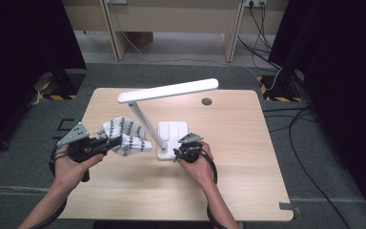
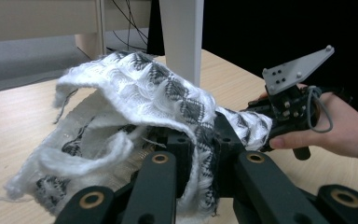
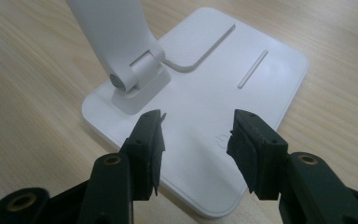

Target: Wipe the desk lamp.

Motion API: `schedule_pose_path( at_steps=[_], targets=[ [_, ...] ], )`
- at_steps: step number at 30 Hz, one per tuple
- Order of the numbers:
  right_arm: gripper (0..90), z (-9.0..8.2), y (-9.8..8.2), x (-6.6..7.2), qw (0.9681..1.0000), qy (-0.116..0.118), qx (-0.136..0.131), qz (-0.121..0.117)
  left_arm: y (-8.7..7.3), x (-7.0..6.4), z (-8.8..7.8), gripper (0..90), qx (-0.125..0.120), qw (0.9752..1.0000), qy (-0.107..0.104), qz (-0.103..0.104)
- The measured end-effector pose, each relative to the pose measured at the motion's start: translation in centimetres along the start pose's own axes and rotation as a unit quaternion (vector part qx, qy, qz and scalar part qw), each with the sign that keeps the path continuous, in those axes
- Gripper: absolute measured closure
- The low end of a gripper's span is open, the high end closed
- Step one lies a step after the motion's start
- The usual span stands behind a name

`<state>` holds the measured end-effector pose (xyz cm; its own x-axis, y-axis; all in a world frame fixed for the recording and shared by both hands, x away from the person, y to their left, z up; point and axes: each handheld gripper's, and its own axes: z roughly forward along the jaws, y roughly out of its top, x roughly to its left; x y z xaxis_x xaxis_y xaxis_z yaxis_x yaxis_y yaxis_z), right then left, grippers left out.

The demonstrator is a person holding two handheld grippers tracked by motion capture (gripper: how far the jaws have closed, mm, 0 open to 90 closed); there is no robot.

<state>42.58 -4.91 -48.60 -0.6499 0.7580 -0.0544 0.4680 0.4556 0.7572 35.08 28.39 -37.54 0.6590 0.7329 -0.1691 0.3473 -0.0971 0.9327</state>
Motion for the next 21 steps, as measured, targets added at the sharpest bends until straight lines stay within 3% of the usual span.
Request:
schedule_pose_path(
  at_steps=[21],
  targets=[
    [50.7, 1.7, -0.6, 0.1, 0.9999, -0.001, 0.003, 0.014, 2.0, 0.4, -1.1, 81.0, -0.028, 0.9995, 0.016, 0.007]
  ],
)
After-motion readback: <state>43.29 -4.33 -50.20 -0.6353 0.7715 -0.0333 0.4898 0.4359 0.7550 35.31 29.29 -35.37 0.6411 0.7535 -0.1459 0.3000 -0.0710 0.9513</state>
